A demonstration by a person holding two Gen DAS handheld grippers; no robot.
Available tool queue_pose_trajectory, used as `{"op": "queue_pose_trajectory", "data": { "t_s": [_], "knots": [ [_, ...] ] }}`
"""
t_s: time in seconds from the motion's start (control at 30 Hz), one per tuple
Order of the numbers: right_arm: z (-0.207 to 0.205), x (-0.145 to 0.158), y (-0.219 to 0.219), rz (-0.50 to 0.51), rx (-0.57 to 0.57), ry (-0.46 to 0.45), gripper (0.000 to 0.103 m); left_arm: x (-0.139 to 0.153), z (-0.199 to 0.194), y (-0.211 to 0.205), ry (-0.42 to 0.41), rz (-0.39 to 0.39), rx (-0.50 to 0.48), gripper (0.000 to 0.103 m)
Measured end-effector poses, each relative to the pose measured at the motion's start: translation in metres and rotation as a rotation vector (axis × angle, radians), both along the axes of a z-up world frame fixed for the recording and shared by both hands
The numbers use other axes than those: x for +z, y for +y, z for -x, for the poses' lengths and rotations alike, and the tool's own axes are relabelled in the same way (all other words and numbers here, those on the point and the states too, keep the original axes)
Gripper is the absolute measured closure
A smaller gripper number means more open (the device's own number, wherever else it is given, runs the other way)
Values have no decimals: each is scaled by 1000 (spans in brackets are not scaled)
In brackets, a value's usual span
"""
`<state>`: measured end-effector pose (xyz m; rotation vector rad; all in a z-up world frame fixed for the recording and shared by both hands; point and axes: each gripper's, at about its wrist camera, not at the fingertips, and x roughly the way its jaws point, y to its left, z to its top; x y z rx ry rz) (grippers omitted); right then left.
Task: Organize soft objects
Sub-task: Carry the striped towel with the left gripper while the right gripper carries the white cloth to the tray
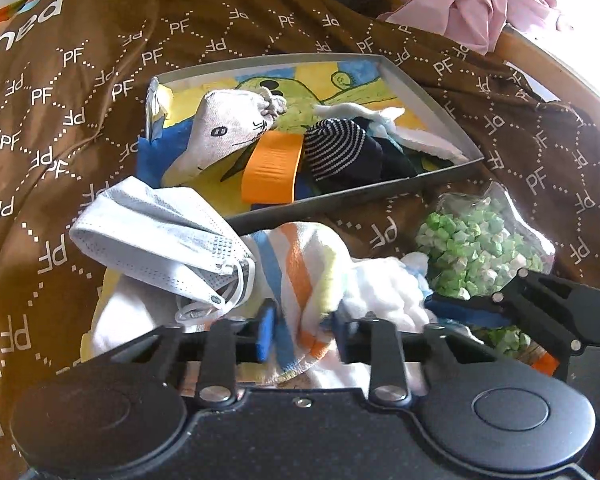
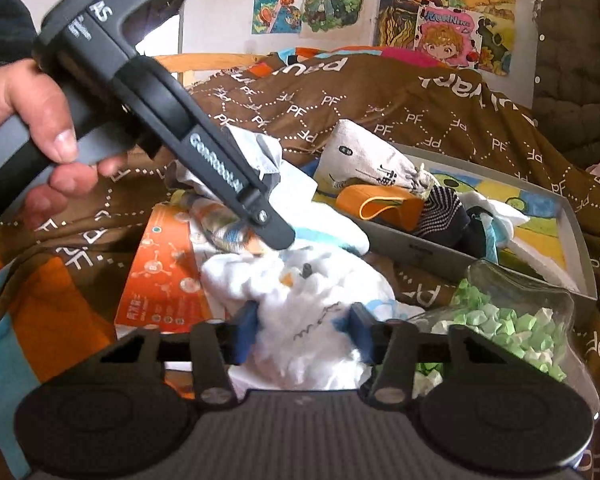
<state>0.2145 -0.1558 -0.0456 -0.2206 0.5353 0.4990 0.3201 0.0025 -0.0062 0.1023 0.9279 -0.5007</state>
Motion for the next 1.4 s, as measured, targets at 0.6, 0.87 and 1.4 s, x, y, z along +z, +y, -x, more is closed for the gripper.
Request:
{"op": "queue_pose_trajectory", "data": {
  "t_s": [0.6,0.87,1.4],
  "knots": [
    [8,33,-27,-64,-126,-213,88,48,0,2,-95,185,41,88],
    [-11,64,-54,-72,-237,-328,88,86,-16,-13,-200,340,26,88],
    [-81,58,-123,-38,-477,-412,88,77,-86,-101,-366,486,-41,88]
  ]
}}
